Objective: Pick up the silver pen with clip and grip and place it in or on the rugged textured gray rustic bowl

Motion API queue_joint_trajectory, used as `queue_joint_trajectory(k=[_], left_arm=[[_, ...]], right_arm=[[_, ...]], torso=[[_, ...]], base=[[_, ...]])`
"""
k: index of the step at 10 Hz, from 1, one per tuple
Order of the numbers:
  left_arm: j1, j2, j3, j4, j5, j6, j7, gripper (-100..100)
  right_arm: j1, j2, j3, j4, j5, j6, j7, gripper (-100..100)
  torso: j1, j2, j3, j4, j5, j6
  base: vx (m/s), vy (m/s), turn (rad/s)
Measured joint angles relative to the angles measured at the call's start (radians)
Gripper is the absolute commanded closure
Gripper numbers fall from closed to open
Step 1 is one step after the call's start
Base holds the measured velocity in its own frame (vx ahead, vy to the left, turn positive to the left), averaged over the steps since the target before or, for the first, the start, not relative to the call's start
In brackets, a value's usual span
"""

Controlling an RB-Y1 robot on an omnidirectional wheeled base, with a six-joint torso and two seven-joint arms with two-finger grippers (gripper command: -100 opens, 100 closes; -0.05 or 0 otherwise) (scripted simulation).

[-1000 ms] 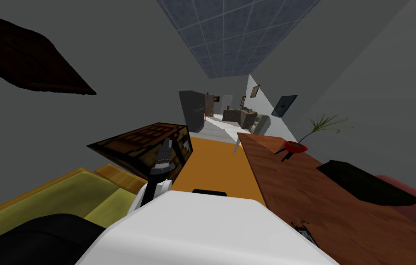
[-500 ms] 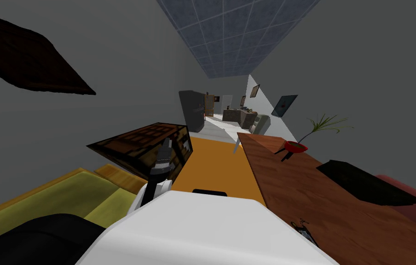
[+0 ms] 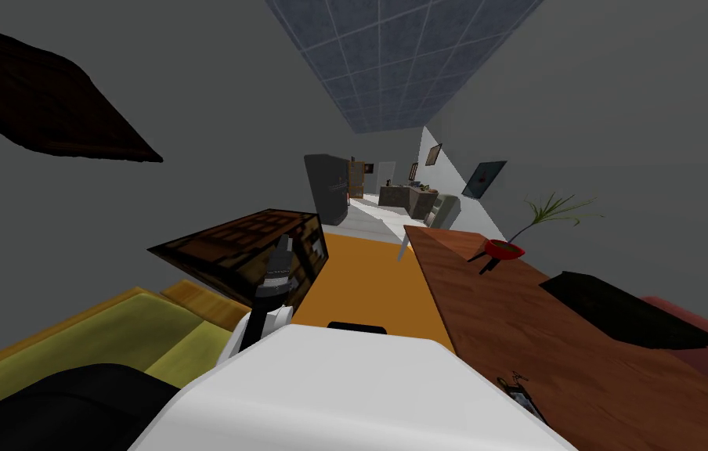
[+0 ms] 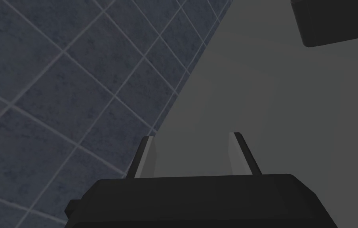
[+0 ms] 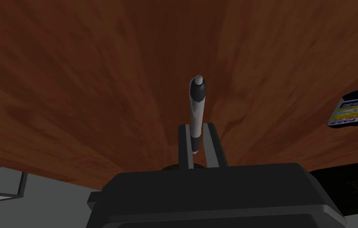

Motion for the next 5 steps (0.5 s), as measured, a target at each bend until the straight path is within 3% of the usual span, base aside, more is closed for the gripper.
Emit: queue_joint_trajectory(k=[1, 2, 3, 5], left_arm=[[0.0, 0.0, 0.0, 0.0, 0.0, 0.0, 0.0, 0], [0.0, 0.0, 0.0, 0.0, 0.0, 0.0, 0.0, 0], [0.0, 0.0, 0.0, 0.0, 0.0, 0.0, 0.0, 0], [0.0, 0.0, 0.0, 0.0, 0.0, 0.0, 0.0, 0]], right_arm=[[0.013, -0.003, -0.001, -0.018, -0.008, 0.006, 0.002, 100], [0.014, -0.003, -0.001, -0.02, -0.009, 0.007, 0.002, 0], [0.014, -0.003, -0.001, -0.019, -0.009, 0.007, 0.002, 100], [0.029, -0.044, -0.024, -0.008, -0.044, -0.005, 0.012, 100]], torso=[[0.0, 0.0, 0.0, 0.0, 0.0, 0.0], [-0.001, 0.0, 0.0, 0.0, 0.0, 0.0], [-0.002, 0.0, 0.0, 0.0, -0.001, 0.0], [0.0, 0.008, 0.004, 0.001, 0.001, 0.0]], base=[[0.0, 0.016, -0.005], [0.0, 0.0, 0.0], [-0.064, 0.031, 0.117], [-0.137, 0.063, 0.14]])
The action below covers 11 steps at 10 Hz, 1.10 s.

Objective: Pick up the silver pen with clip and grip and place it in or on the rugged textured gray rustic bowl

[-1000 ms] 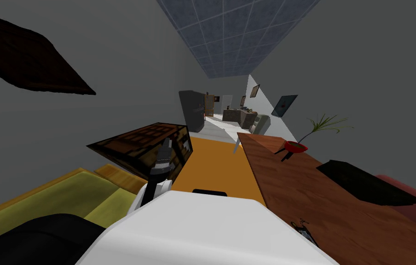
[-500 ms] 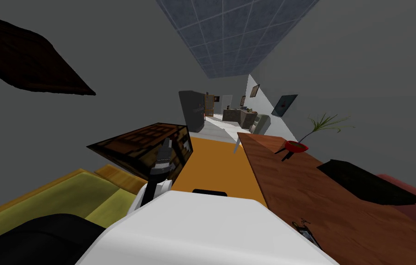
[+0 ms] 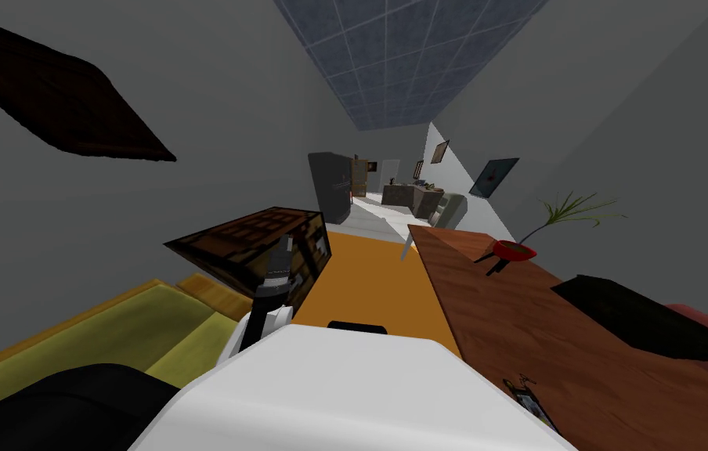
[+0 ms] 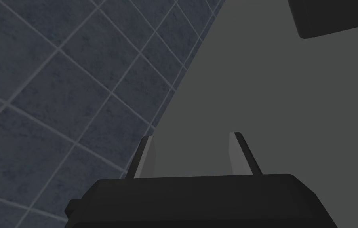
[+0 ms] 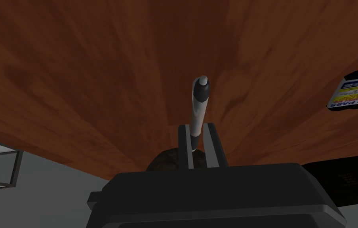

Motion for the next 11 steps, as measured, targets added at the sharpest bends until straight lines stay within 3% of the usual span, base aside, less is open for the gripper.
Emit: queue_joint_trajectory(k=[2, 7, 11], left_arm=[[0.0, 0.0, 0.0, 0.0, 0.0, 0.0, 0.0, 0], [0.0, 0.0, 0.0, 0.0, 0.0, 0.0, 0.0, 0], [0.0, 0.0, 0.0, 0.0, 0.0, 0.0, 0.0, 0]], right_arm=[[0.025, -0.041, -0.034, -0.031, -0.032, 0.021, 0.006, 100], [0.087, -0.149, -0.101, -0.042, -0.139, 0.038, 0.023, 100], [0.138, -0.234, -0.147, -0.05, -0.242, 0.078, 0.023, 100]], torso=[[0.001, 0.004, 0.002, 0.001, 0.0, 0.0], [0.0, 0.0, 0.0, 0.0, 0.0, 0.0], [-0.002, 0.0, 0.0, 0.0, 0.0, -0.001]], base=[[-0.178, 0.048, 0.125], [-0.124, 0.047, 0.11], [-0.116, 0.026, 0.091]])
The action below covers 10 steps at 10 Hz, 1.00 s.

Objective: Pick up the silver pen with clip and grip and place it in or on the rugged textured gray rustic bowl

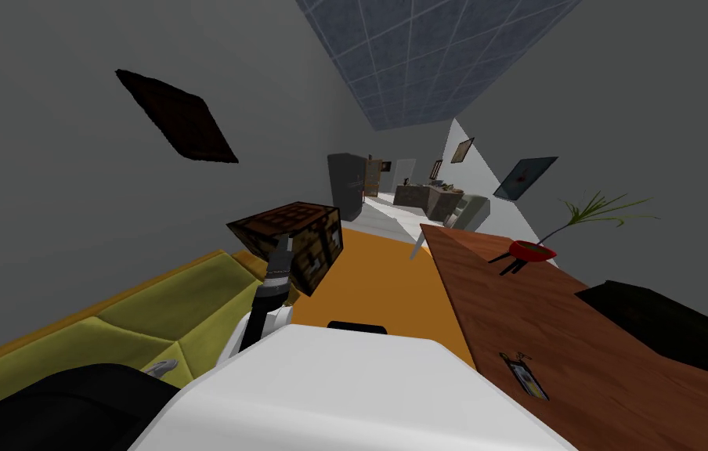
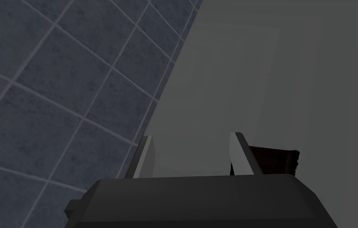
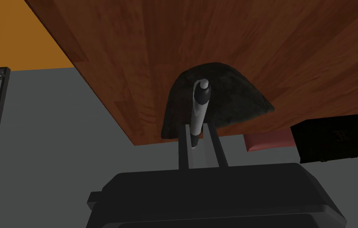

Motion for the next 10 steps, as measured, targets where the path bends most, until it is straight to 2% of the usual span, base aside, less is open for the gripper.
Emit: queue_joint_trajectory(k=[4, 10], left_arm=[[0.0, 0.0, 0.0, 0.0, 0.0, 0.0, 0.0, 0], [0.0, 0.0, 0.0, 0.0, 0.0, 0.0, 0.0, 0]], right_arm=[[0.039, -0.059, -0.023, -0.001, -0.094, 0.048, -0.015, 100], [0.066, -0.129, -0.032, 0.006, -0.213, 0.099, -0.036, 100]], torso=[[-0.005, -0.005, -0.003, -0.001, -0.002, 0.0], [-0.009, -0.008, -0.005, -0.001, -0.004, 0.0]], base=[[-0.051, -0.033, 0.056], [-0.017, -0.062, 0.05]])
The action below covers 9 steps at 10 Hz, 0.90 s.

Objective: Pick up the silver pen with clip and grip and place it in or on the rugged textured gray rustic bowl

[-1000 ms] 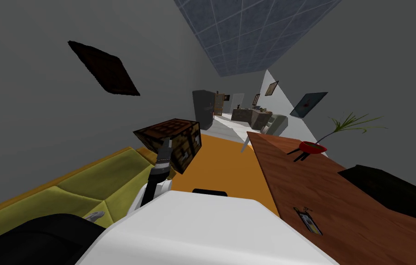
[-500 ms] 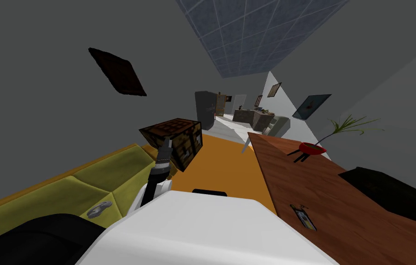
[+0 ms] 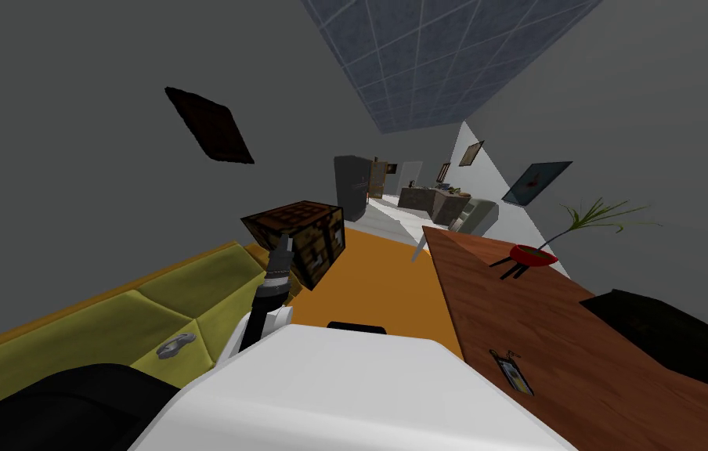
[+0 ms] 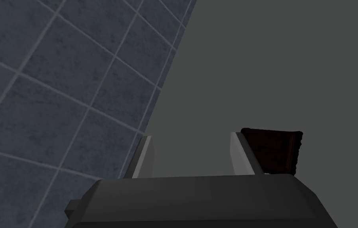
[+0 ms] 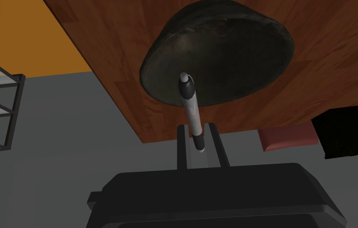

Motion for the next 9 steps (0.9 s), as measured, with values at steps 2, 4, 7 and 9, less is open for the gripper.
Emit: queue_joint_trajectory(k=[2, 4, 7, 9], left_arm=[[0.0, 0.0, 0.0, 0.0, 0.0, 0.0, 0.0, 0], [0.0, 0.0, 0.0, 0.0, 0.0, 0.0, 0.0, 0], [0.0, 0.0, 0.0, 0.0, 0.0, 0.0, 0.0, 0], [0.0, 0.0, 0.0, 0.0, 0.0, 0.0, 0.0, 0]], right_arm=[[0.008, -0.023, -0.002, 0.001, -0.042, 0.018, -0.007, 100], [0.014, -0.044, -0.002, 0.002, -0.079, 0.034, -0.014, 100], [0.023, -0.075, -0.003, 0.003, -0.139, 0.06, -0.024, 100], [0.023, -0.077, -0.003, 0.003, -0.141, 0.062, -0.025, -100]], torso=[[-0.001, -0.001, -0.001, 0.0, 0.0, 0.0], [-0.002, -0.001, -0.001, 0.0, -0.001, 0.001], [-0.003, -0.002, -0.001, 0.0, -0.002, 0.001], [0.003, -0.001, -0.001, 0.0, -0.001, 0.002]], base=[[0.004, -0.08, 0.047], [-0.01, -0.08, 0.045], [0.011, -0.075, 0.039], [0.001, -0.005, 0.001]])
